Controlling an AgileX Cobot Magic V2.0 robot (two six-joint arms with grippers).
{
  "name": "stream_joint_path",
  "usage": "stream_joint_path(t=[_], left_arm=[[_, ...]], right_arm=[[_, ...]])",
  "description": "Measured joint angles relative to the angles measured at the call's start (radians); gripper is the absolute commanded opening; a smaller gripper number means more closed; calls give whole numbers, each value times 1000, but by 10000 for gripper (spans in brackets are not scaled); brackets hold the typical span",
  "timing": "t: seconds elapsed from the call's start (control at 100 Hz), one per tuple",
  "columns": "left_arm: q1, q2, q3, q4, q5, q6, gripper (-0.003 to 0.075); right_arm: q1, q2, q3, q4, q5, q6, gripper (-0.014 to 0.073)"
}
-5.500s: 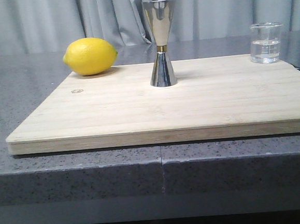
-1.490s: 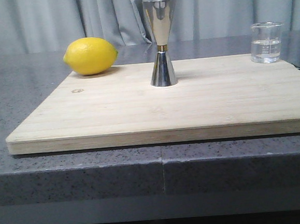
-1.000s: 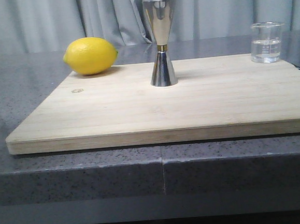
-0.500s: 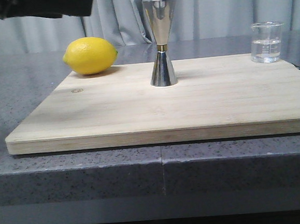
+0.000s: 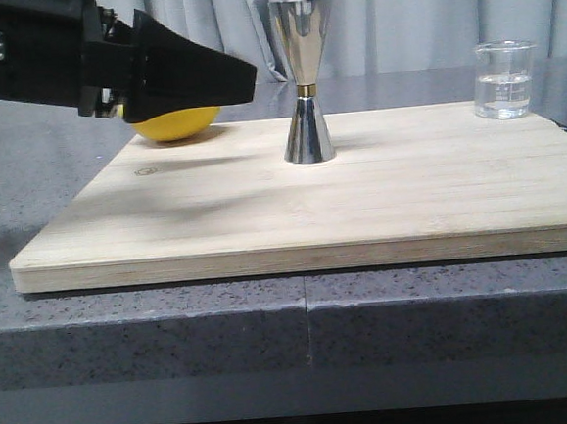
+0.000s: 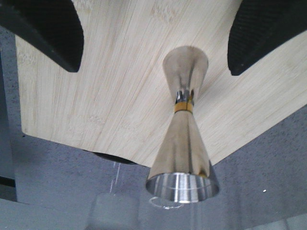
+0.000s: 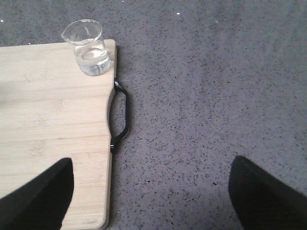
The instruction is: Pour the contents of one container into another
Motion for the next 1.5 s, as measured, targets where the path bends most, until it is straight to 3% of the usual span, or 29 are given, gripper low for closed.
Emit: stream_joint_path(t=[0.34, 0.86, 1.35, 1.5], left_arm=[[0, 193, -178, 0, 151, 18, 562], [-62, 303, -339, 0, 165, 18, 562], [-97, 349, -352, 0, 116, 19, 561], [-97, 349, -352, 0, 114, 19, 462]], right_arm=[[0, 0, 0, 0, -5, 0, 598], [0, 0, 0, -6, -5, 0, 598], [0, 0, 0, -13, -7, -2, 598], [0, 0, 0, -17, -7, -2, 598]])
